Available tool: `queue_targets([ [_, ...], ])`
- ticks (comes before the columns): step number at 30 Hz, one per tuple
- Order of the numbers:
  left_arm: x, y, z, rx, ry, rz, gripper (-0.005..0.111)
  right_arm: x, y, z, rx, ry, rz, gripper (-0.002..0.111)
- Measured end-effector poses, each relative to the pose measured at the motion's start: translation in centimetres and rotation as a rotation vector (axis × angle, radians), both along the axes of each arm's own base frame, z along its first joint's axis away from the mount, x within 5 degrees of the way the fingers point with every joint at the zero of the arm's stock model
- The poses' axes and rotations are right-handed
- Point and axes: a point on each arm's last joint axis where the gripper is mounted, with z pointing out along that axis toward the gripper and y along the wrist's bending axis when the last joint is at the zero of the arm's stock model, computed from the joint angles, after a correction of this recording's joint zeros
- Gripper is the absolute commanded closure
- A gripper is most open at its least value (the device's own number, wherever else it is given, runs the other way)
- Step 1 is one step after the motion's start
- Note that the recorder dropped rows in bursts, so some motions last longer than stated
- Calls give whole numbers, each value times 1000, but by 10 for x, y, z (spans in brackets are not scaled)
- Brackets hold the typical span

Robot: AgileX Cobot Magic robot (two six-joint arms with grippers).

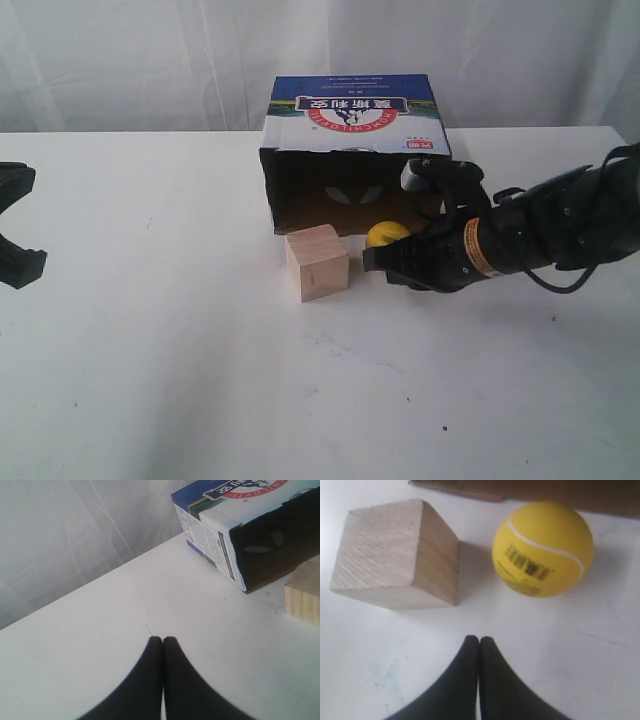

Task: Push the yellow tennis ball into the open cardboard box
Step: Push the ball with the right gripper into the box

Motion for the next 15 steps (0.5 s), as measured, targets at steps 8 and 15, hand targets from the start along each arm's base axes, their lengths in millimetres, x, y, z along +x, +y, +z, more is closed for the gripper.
queue_targets([
  [8, 0, 0, 0, 0, 0, 0, 107, 16, 3, -20, -32, 20, -15, 108],
  [15, 0, 0, 0, 0, 0, 0, 107, 66, 7, -20, -62, -103, -59, 108],
])
